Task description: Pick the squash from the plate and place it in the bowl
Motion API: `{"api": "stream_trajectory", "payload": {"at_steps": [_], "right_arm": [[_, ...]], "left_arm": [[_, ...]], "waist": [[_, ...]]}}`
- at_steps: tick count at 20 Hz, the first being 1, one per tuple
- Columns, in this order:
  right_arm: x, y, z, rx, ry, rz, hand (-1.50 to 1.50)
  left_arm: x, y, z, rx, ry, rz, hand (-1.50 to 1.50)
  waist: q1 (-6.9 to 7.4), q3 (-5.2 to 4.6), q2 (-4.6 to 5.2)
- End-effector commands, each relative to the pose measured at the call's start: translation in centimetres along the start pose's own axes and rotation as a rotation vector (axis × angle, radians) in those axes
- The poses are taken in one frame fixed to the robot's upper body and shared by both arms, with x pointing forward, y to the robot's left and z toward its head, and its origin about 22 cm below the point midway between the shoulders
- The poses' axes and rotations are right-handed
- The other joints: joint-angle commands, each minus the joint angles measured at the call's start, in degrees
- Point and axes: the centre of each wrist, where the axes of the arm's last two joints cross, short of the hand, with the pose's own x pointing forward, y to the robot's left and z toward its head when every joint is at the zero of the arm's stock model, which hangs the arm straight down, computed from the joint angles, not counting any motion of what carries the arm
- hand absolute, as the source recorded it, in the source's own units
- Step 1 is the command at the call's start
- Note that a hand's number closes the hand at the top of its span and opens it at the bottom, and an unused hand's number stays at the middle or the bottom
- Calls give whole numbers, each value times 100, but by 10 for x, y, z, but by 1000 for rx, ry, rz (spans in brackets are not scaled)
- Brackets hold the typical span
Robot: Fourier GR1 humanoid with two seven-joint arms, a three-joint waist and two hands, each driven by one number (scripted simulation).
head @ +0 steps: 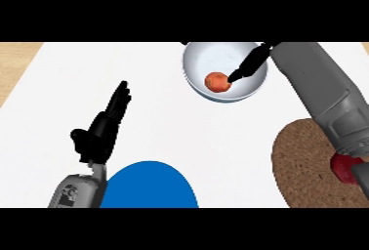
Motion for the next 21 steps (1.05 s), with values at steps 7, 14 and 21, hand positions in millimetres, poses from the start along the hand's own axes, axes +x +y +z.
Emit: {"api": "stream_trajectory", "payload": {"at_steps": [7, 14, 21], "right_arm": [[-3, -34, 40, 35, -17, -330, -150], [2, -52, 59, 80, 3, -371, -150], [5, -63, 80, 86, 15, -366, -150]], "left_arm": [[8, 3, -2, -27, -22, -10, 0], [2, -2, 0, -29, -41, 2, 0], [8, 0, -3, -35, -27, -4, 0]], "waist": [[87, 10, 57], [176, 20, 138], [192, 33, 156]]}}
